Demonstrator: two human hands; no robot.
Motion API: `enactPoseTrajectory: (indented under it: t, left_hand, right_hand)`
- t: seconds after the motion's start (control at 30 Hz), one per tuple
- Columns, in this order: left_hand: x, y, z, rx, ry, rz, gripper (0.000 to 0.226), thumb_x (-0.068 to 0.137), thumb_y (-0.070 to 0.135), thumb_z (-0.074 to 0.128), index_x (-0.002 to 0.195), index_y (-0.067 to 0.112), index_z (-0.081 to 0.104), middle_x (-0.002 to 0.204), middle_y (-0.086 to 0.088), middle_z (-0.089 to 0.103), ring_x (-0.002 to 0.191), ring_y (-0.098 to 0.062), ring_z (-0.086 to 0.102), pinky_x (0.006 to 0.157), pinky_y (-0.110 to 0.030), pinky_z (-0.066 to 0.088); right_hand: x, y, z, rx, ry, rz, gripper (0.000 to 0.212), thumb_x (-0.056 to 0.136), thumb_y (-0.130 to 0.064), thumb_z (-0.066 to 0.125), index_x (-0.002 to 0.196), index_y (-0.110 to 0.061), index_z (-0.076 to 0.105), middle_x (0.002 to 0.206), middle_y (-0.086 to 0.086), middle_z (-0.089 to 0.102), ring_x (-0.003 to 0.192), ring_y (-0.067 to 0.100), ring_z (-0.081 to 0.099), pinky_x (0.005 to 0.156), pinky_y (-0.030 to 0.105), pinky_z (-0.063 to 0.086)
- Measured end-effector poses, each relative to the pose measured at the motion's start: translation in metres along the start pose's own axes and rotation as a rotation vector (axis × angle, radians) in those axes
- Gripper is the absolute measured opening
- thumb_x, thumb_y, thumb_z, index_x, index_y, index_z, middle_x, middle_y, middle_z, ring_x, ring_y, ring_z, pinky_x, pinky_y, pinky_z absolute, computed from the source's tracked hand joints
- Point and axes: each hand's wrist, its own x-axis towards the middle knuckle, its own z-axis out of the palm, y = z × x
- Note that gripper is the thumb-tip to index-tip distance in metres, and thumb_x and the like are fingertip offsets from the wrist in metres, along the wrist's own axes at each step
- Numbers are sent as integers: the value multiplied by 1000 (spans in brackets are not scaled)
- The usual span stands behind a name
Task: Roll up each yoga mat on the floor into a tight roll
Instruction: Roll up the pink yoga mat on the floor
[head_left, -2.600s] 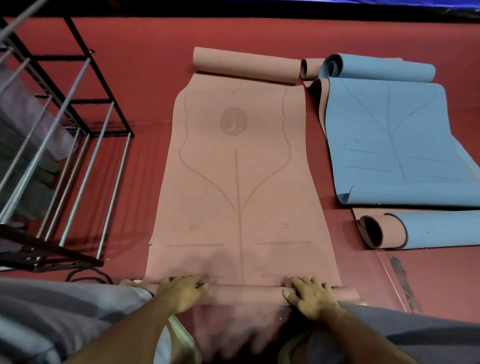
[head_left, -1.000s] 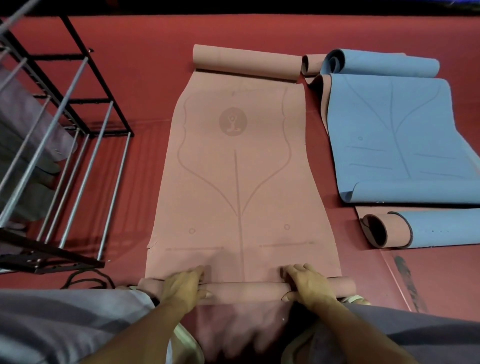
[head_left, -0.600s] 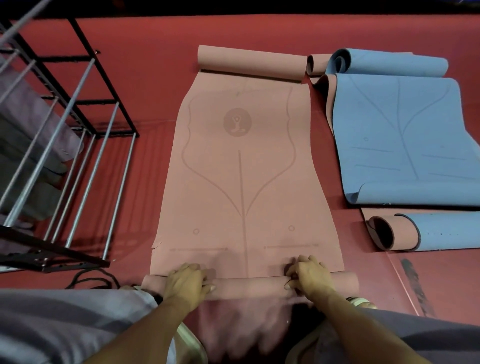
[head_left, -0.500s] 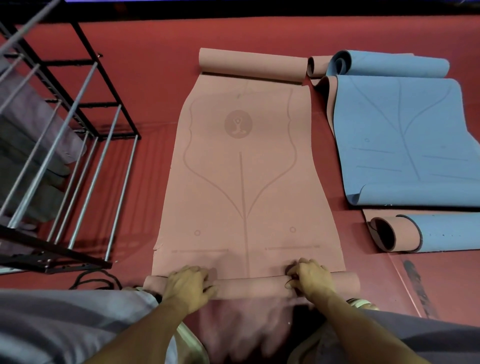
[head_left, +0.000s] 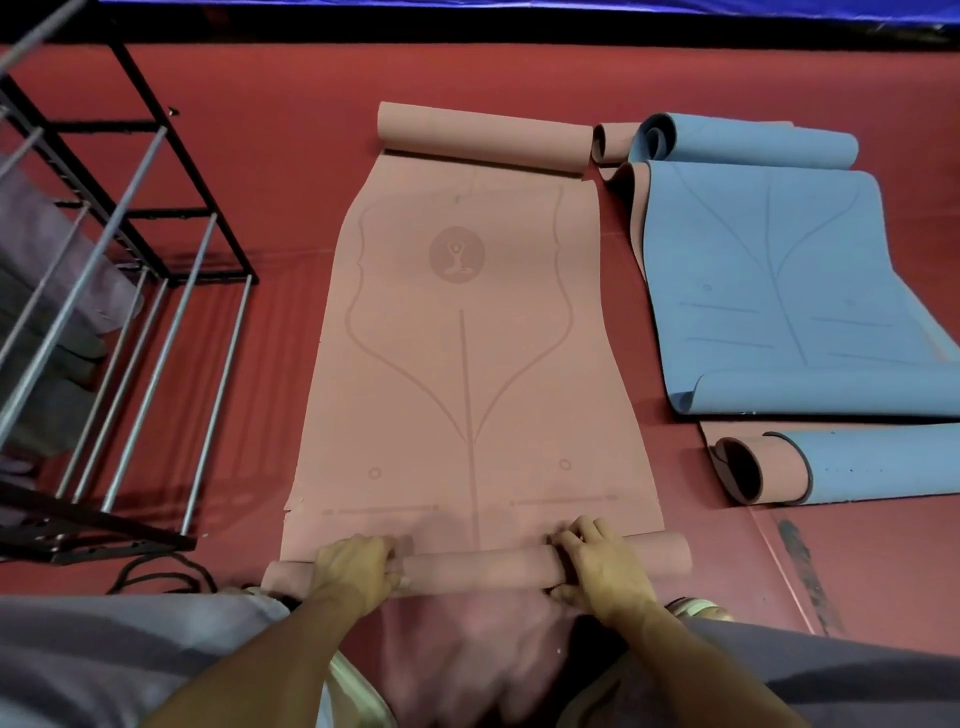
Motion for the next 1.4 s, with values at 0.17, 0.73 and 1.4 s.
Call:
enactPoseTrajectory:
  t: [0.17,0.73,1.4]
  left_hand:
    - [8,-8,-3,-103,-56,-27,57,81,69,70,129,40,62,126,7,68,121,-21,62,96,-33,46]
    - [6,5,-6,-25,72,81,67,69,80,55,120,37,54,123,15,58,120,-17,53,96,-39,43]
    - [20,11,-10,42,169,43,40,98,54,56,134,39,55,128,6,58,123,-20,51,101,-38,40]
  right_hand:
    - [11,-1,-10,-27,-35,-11,57,83,-52,74,136,-34,63,123,-4,52,113,24,49,96,38,48]
    - [39,-9,-13,-134,69,179,24,87,-35,71,111,-34,69,110,2,54,103,30,50,85,44,47]
    - [33,-13,-4,-63,126,111,43,83,-39,74,125,-30,65,120,-3,60,110,28,54,94,42,48]
